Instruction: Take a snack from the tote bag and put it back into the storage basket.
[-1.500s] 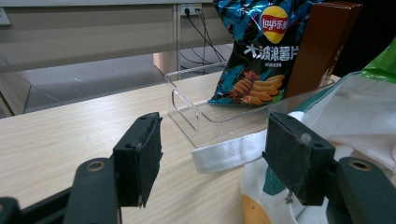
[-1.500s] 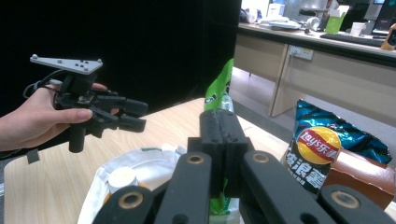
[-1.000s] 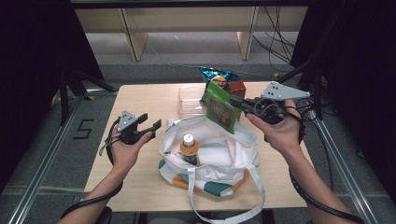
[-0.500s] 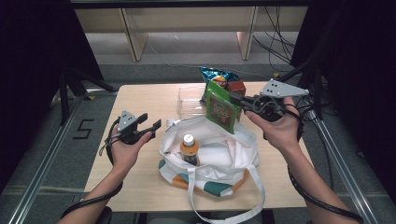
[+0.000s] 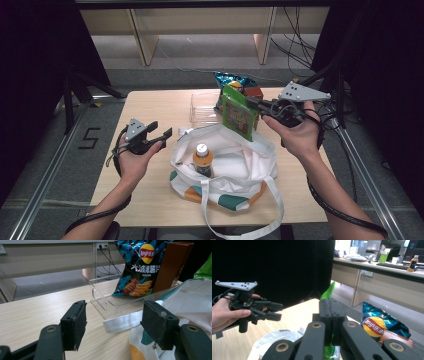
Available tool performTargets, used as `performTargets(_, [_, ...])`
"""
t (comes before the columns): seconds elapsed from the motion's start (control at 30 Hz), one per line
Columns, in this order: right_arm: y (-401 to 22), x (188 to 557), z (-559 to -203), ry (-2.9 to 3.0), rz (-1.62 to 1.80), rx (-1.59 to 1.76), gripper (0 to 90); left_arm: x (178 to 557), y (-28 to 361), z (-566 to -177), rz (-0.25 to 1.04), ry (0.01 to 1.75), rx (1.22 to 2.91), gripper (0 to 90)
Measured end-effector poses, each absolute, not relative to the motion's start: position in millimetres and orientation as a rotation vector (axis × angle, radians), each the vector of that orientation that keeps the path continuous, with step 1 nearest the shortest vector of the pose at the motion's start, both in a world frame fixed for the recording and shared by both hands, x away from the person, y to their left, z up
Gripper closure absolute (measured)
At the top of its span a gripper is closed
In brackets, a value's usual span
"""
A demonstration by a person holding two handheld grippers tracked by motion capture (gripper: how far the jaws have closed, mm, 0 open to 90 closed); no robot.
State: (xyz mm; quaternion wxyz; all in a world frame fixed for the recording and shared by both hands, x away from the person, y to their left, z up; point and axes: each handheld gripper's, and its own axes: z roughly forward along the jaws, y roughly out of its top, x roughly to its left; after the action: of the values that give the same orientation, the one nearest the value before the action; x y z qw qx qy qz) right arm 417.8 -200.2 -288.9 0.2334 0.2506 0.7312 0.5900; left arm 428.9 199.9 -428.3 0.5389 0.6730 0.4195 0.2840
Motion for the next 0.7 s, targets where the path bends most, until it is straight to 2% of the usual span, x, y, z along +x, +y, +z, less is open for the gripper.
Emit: performTargets(0.7, [-200.4,429.1,-285.3,1.973,1.624,0.732,90.0,429.2,200.6,-428.1,0.676,0.999,1.597,35.7])
